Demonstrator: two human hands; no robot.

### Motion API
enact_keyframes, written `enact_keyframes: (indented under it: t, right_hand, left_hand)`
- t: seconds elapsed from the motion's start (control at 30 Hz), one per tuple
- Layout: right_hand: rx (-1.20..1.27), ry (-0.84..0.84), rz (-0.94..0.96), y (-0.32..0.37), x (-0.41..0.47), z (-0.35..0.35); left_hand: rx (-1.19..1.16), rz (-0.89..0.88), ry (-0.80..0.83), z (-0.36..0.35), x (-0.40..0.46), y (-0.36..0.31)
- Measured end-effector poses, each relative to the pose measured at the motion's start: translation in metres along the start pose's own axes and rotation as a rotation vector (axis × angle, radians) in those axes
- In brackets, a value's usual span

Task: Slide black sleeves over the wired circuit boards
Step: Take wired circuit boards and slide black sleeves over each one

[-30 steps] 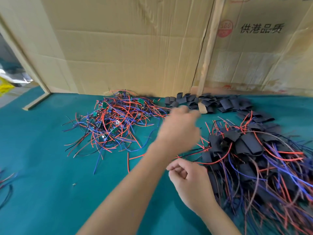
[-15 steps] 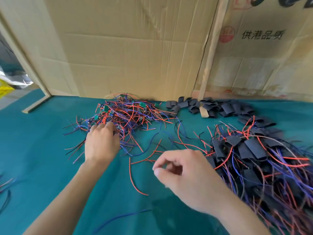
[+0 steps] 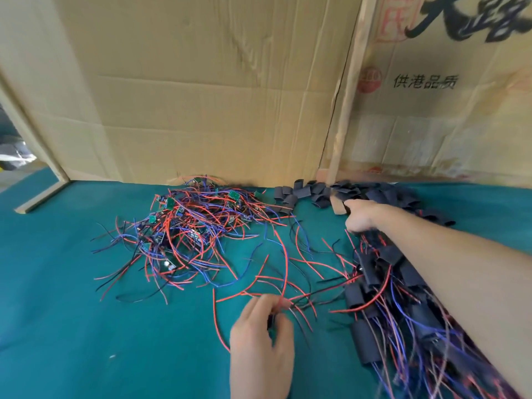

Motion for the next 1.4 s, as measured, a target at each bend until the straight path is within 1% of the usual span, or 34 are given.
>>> enact_keyframes:
  t: [0.1, 0.17, 0.3, 0.5, 0.57, 0.7, 0.77, 0.9, 1.0, 1.2, 1.27, 1.4]
  right_hand:
    - [0.075, -0.008, 0.016, -0.003, 0.007, 0.002]
    - [0.063, -0.034, -0.012, -0.002, 0.013, 0.001]
    - [0.076, -0.103, -0.057, 0.003, 0.024, -0.001]
    - [-0.018, -0.218, -0.045, 0.001, 0.026, -0.001]
    - [-0.023, -0.218, -0.049, -0.001, 0.030, -0.002]
    - [0.061, -0.166, -0.088, -0.010, 0.042, -0.002]
    - [0.070, -0.167, -0.086, -0.013, 0.045, -0.001]
    - [0.086, -0.257, -0.053, -0.013, 0.047, 0.001]
    - [0.054, -0.334, -0.052, -0.011, 0.042, 0.004]
    - [-0.147, -0.455, -0.084, -0.010, 0.035, 0.000]
    - [-0.171, -0.520, -0.077, -0.007, 0.023, 0.007]
    - [-0.084, -0.587, 0.062, 0.020, -0.031, 0.035]
  left_hand:
    - [-0.004, -0.037, -0.003, -0.007, -0.006, 0.001]
    - [-0.010, -0.066, -0.013, -0.006, -0.005, 0.002]
    - [-0.120, -0.086, 0.013, -0.005, -0.005, -0.001]
    - [-0.062, -0.115, -0.067, -0.005, -0.004, 0.000]
    - [-0.050, -0.115, -0.084, -0.005, -0.005, 0.001]
    - [-0.053, -0.107, -0.075, -0.006, -0.005, 0.002]
    - [-0.049, -0.099, -0.072, -0.007, -0.005, 0.004]
    - [-0.047, -0.098, -0.080, -0.007, -0.004, 0.004]
    - [-0.047, -0.093, -0.082, -0.008, -0.003, 0.004]
    - [-0.049, -0.085, -0.083, -0.009, -0.003, 0.006]
    - [-0.057, -0.077, -0.084, -0.010, -0.003, 0.006]
    - [-0.065, -0.063, -0.097, -0.008, -0.003, 0.008]
Point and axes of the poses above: each hand's wrist, its own x-axis towards the middle knuckle, its own z-axis out of the back of the hand, y = z × x, the point moved 1 cm from there along x, towards the middle knuckle, and after that the axes turned 10 degrees about y, right-handed, at the moved point
